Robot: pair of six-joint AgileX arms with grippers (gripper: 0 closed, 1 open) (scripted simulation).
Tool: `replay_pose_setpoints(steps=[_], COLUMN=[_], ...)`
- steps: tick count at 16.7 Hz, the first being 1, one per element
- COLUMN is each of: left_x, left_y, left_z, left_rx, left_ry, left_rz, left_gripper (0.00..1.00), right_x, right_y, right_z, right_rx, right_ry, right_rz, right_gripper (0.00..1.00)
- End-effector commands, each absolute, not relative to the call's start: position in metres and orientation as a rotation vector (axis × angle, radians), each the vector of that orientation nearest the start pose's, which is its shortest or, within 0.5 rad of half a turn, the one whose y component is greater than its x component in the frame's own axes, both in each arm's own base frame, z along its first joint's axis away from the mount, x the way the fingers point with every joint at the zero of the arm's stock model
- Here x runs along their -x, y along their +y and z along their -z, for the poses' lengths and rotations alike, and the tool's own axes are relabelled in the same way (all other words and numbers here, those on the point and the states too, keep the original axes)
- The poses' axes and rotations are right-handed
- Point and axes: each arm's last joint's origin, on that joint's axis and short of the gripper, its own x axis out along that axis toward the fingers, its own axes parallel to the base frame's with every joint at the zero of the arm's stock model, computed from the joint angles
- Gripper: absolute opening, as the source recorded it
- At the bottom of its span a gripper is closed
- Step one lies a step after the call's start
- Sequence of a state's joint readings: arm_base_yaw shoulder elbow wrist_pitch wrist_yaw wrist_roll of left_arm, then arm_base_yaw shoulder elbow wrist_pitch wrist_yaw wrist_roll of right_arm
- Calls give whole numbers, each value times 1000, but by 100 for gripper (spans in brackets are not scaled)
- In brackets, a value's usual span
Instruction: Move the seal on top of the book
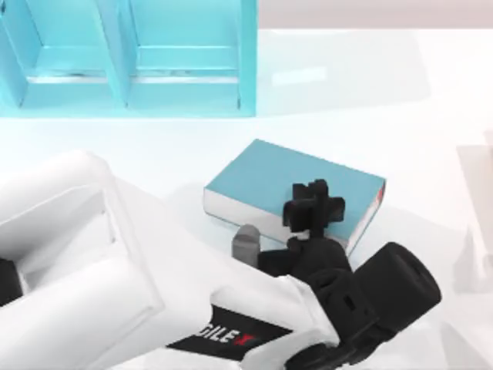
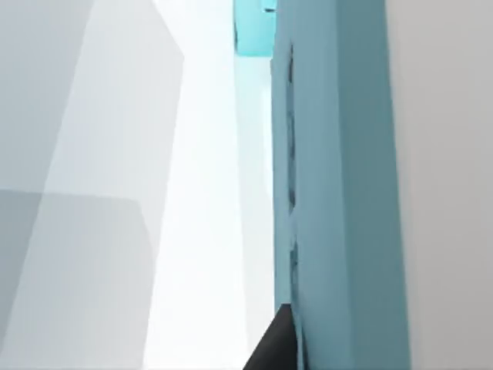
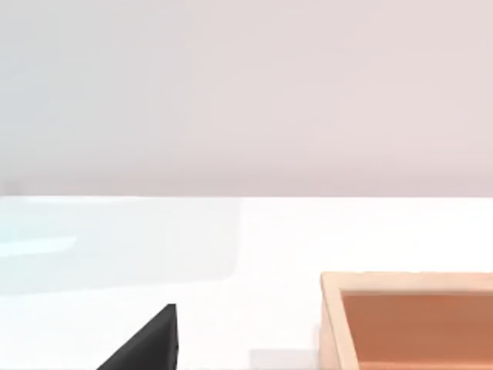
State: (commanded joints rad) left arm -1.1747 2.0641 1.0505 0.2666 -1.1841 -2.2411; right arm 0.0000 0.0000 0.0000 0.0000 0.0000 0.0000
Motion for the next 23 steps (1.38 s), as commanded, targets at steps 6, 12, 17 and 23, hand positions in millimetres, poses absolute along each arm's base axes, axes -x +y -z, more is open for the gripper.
replay_pose_setpoints(steps=[6,12,17,23], left_x=[-179,-179,-178,-160], left_y=[-347,-347,-346,-355], left_z=[-101,-101,-100,-94], left_rx=[1538,1538,1534,1549], left_ry=[113,113,115,126], left_rz=[-300,-300,-301,-316], left_gripper=[83,100,100,100], right_x=[-106,-106,-106,-106], right_y=[-1,-1,-1,-1], right_z=[-160,-160,-160,-160], right_rx=[0,0,0,0], right_ry=[0,0,0,0], right_rz=[0,0,0,0], right_gripper=[100,100,100,100])
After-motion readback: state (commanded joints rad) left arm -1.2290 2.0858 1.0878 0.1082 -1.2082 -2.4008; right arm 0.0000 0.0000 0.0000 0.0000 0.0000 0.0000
